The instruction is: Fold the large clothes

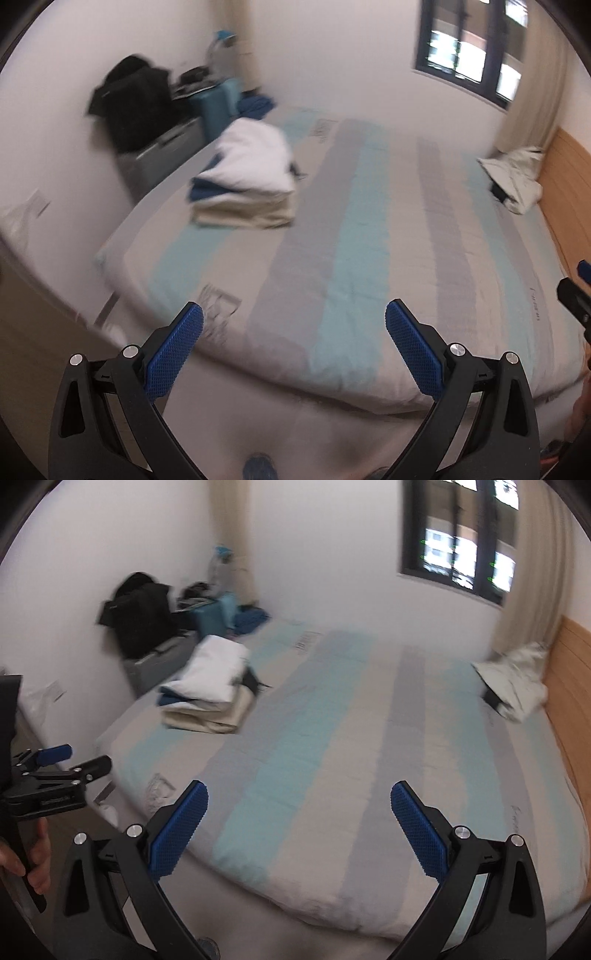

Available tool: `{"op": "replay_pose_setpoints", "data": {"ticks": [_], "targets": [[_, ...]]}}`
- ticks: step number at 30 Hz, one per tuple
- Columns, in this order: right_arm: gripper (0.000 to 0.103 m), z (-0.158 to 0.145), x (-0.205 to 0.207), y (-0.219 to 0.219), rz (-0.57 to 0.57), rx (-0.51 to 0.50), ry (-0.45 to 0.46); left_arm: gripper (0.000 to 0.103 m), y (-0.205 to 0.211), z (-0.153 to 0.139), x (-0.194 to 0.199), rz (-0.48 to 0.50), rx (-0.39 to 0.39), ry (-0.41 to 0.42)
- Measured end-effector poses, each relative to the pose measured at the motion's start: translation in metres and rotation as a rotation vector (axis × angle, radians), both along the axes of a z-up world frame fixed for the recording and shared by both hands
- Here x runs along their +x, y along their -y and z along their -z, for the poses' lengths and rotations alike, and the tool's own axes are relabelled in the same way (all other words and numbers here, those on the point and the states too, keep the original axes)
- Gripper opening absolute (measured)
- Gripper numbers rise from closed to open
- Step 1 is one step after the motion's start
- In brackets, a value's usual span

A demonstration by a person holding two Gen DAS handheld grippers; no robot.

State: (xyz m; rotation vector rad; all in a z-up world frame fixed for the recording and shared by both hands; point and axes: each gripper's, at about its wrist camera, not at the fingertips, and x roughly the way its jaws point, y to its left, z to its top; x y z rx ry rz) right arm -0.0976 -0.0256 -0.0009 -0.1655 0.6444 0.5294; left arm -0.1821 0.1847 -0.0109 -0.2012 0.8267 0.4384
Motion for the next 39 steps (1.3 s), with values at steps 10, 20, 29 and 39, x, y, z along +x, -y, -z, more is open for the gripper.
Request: {"op": "replay_pose_setpoints", "data": {"ticks": [10,20,29,39], "targets": [[0.096,0.002,-0.037,-0.048,-0.163,0.036,-0.027,0.097,-0.016,0.0,-0.061,-0.071,0.044,-0.003],[0.096,0.001,-0.039,-0.057,-0.183,0.042,-0.037,0.097,-0.025,-0.005,-0.065,-0.082,0.036,0.028],[0.096,0.0,-0.027,-0.057,-0.174,0.026,-0.03,0.097,-0.02,-0.006,-0.049,-0.078,0.066,0.031],[0.096,0.002,-0.021,-0.053,-0.165,0.03,-0.042,0.097,-0.022,-0.003,-0.043,-0.084,0.063,0.032]]}}
